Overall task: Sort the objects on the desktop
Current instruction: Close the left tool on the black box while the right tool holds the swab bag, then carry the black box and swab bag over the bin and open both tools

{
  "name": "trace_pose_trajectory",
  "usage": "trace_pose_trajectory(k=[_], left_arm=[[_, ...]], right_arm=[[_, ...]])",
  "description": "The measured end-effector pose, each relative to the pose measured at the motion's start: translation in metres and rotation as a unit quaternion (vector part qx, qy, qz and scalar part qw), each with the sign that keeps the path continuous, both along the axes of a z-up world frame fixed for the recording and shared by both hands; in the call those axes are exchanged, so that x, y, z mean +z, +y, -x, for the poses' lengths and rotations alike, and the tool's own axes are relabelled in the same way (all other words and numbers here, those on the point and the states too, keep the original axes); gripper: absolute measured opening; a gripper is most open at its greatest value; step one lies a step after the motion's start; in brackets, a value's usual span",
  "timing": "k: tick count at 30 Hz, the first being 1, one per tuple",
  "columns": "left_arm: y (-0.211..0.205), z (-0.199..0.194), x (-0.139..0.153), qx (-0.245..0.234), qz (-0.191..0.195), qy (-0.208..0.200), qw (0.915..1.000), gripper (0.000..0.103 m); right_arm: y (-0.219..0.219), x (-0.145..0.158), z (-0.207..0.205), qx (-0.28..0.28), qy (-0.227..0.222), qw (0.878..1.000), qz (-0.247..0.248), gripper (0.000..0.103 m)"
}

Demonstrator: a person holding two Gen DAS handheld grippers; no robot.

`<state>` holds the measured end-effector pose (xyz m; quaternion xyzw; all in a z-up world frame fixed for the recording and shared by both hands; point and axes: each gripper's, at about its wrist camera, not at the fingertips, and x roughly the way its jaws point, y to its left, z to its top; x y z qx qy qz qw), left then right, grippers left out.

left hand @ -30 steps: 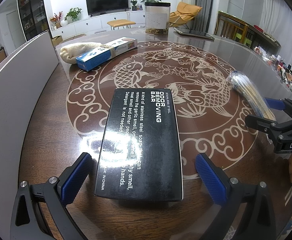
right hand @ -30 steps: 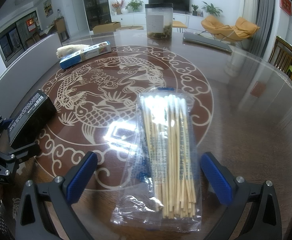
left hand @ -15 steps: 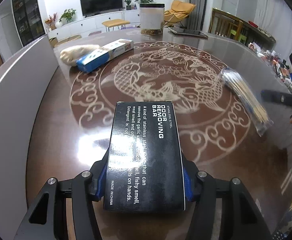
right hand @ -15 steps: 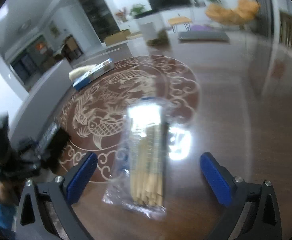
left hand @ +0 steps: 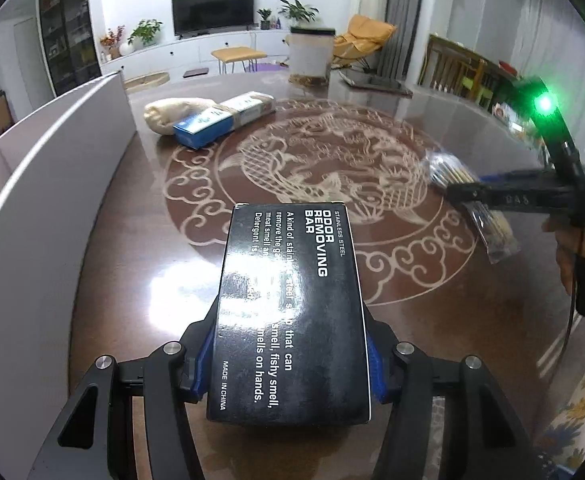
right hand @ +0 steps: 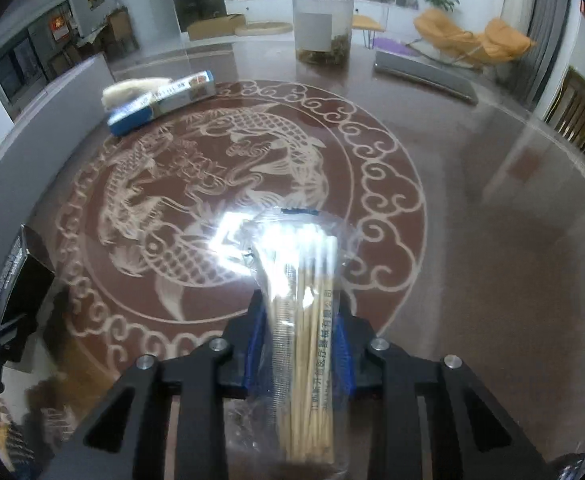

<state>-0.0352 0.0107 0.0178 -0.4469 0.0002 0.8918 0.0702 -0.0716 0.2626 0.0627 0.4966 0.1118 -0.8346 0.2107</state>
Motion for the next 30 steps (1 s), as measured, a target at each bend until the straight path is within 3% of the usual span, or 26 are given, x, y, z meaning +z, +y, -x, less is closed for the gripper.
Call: trace_pose_trajectory(k=[2, 9, 12, 16, 19, 23, 24, 30], left_arm=[[-0.007, -0.005, 0.010, 0.006, -0.017, 0.008, 0.9998, 0.058], [-0.043, -0.031, 0.072, 0.019, -0.095, 0.043, 0.9944, 0.057], [-0.078, -0.048, 0.103, 0.028, -0.091, 0.072, 0.9928, 0.058], [-0.150, -0.055, 0.127, 0.074, -0.057, 0.088, 0.9918, 0.058], [-0.205, -0.049, 0.126, 0.123, -0.034, 0.079, 0.9886, 0.058], [-0.274, -0.026, 0.102, 0.179, -0.045, 0.035, 0.9821, 0.057], [-0.283, -0.022, 0.094, 0.188, -0.043, 0.025, 0.9809, 0.057], [-0.322, -0.007, 0.048, 0.233, -0.033, -0.045, 0.9709, 0.059]], right_arm=[[-0.002, 0.008, -0.007, 0.009, 0.011, 1.000, -0.002, 0.031], [-0.030, 0.068, -0.042, 0.042, 0.032, 0.996, 0.069, 0.031], [-0.064, 0.109, -0.053, 0.083, 0.045, 0.990, 0.103, 0.031], [-0.157, 0.149, -0.063, 0.153, 0.043, 0.976, 0.148, 0.031], [-0.234, 0.165, -0.074, 0.204, 0.036, 0.963, 0.170, 0.031], [-0.324, 0.168, -0.091, 0.257, 0.035, 0.949, 0.179, 0.031], [-0.357, 0.160, -0.091, 0.265, 0.029, 0.948, 0.175, 0.031], [-0.442, 0.112, -0.081, 0.259, -0.005, 0.951, 0.168, 0.036]])
